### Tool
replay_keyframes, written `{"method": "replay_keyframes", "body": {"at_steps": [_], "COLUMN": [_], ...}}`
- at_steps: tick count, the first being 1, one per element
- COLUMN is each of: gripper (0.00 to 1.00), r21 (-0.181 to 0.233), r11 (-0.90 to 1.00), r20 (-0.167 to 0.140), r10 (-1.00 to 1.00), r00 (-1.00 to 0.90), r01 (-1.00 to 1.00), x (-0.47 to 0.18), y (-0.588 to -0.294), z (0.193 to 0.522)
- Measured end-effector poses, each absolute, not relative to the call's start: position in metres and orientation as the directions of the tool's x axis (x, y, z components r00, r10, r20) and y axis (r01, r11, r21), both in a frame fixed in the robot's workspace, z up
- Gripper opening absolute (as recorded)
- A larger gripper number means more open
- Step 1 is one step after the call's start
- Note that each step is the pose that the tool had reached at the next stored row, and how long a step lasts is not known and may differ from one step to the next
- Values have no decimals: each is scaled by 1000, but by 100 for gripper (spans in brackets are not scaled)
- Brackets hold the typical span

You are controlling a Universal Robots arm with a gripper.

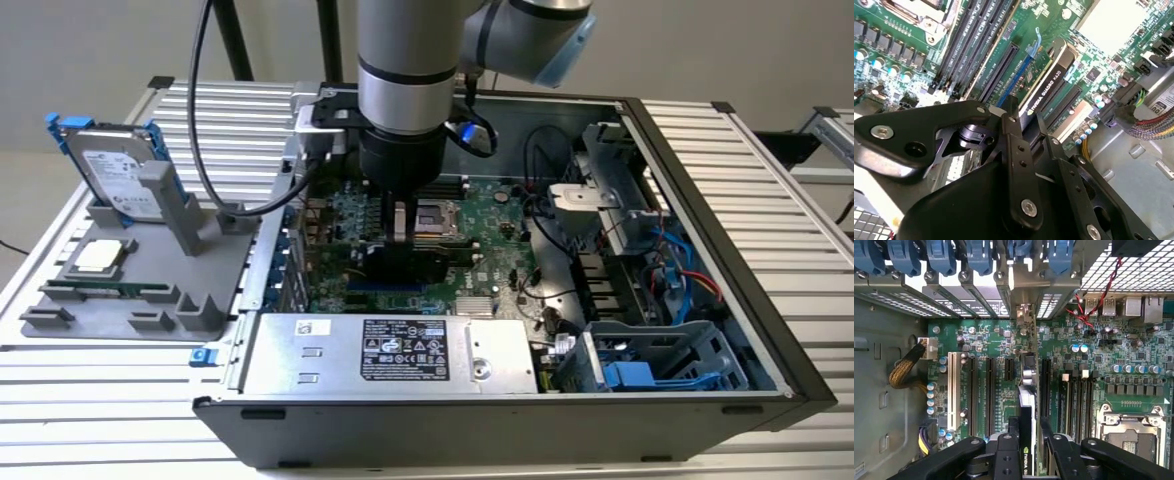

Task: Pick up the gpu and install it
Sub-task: 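Insert the gpu into the slot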

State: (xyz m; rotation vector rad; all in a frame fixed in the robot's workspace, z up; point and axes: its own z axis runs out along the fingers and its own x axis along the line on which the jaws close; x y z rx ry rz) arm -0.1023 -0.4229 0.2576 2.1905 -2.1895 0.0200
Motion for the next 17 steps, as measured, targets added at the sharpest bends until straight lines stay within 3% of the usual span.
{"method": "replay_keyframes", "body": {"at_steps": [17], "gripper": [0], "r21": [25], "r11": [0], "r20": [33], "r10": [-999], "r00": [1], "r01": [-1000], "x": [-101], "y": [-425], "z": [259]}}
